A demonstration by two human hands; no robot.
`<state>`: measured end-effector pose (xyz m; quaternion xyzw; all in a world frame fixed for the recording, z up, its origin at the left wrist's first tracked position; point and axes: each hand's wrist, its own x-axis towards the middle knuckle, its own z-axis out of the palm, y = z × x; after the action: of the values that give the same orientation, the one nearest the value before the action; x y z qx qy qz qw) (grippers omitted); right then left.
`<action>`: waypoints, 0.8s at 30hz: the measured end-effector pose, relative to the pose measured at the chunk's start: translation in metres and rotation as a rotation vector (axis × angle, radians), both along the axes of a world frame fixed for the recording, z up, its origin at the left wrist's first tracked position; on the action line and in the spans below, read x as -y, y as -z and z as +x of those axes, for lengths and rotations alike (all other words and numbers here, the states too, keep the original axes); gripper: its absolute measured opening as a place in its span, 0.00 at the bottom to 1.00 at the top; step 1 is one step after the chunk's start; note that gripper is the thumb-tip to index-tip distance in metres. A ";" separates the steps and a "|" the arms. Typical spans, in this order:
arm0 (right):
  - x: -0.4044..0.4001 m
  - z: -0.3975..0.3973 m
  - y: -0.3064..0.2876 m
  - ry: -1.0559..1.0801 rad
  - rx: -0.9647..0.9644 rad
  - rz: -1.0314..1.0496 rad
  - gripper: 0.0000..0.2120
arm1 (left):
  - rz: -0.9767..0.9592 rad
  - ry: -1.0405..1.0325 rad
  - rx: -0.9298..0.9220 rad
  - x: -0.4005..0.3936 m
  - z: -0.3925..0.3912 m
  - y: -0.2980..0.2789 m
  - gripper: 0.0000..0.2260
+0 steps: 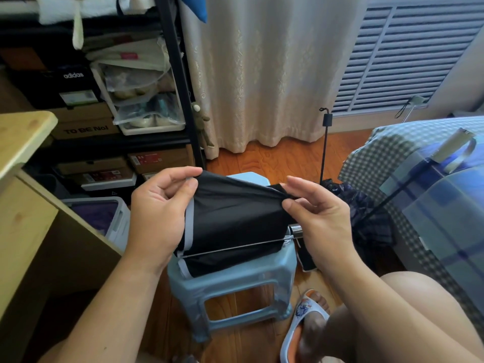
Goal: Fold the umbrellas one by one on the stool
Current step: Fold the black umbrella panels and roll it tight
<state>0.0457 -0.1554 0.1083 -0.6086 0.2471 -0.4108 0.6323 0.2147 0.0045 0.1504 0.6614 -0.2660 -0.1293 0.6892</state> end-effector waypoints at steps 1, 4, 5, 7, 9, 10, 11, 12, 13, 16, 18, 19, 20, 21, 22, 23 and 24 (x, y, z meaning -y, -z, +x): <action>-0.001 0.000 -0.001 -0.005 -0.004 0.012 0.23 | -0.005 -0.005 -0.005 0.000 0.000 0.000 0.12; -0.004 -0.001 0.001 0.011 -0.012 0.060 0.23 | -0.020 -0.020 -0.004 -0.001 0.003 0.001 0.13; -0.003 -0.002 0.002 0.013 -0.044 0.060 0.22 | -0.023 -0.022 0.004 -0.001 0.004 0.001 0.13; -0.002 -0.003 0.005 -0.030 -0.136 -0.003 0.21 | -0.008 -0.019 0.037 -0.002 0.003 0.001 0.13; -0.004 -0.003 0.003 -0.046 -0.142 -0.099 0.20 | 0.032 -0.019 0.114 -0.002 0.001 0.000 0.12; -0.004 -0.004 0.002 -0.022 -0.102 -0.135 0.19 | 0.049 -0.027 0.158 -0.002 0.000 0.000 0.11; -0.005 -0.005 -0.001 0.004 -0.056 -0.156 0.18 | 0.059 -0.043 0.202 -0.002 -0.001 -0.001 0.10; -0.004 -0.006 -0.002 0.029 -0.019 -0.170 0.16 | 0.062 -0.062 0.242 -0.003 -0.001 -0.001 0.10; -0.003 -0.007 -0.003 0.048 -0.001 -0.177 0.15 | 0.058 -0.081 0.277 -0.003 -0.001 -0.001 0.09; 0.002 -0.008 -0.001 0.040 -0.010 -0.120 0.11 | 0.039 -0.092 0.330 -0.004 -0.001 -0.002 0.09; 0.003 -0.008 -0.002 -0.030 -0.027 -0.026 0.12 | 0.042 -0.077 0.345 -0.004 -0.002 -0.002 0.09; 0.003 -0.008 -0.002 -0.061 -0.058 -0.018 0.15 | 0.045 -0.070 0.349 -0.004 -0.003 -0.003 0.08; 0.005 -0.007 0.000 -0.080 -0.110 -0.051 0.18 | 0.048 -0.063 0.351 -0.005 -0.003 -0.003 0.08; 0.006 -0.007 0.002 -0.086 -0.177 -0.112 0.20 | 0.052 -0.051 0.358 -0.005 -0.003 -0.004 0.09; 0.006 -0.006 0.004 -0.080 -0.235 -0.176 0.22 | 0.063 -0.031 0.369 -0.006 -0.003 -0.006 0.09; 0.007 -0.006 0.005 -0.064 -0.259 -0.200 0.24 | 0.079 -0.002 0.379 -0.007 -0.004 -0.007 0.10; 0.007 -0.007 0.005 -0.047 -0.250 -0.182 0.25 | 0.096 0.031 0.378 -0.009 -0.005 -0.008 0.12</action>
<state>0.0392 -0.1620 0.1028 -0.7154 0.2714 -0.3373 0.5484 0.2101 0.0130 0.1583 0.7020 -0.3943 -0.0258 0.5925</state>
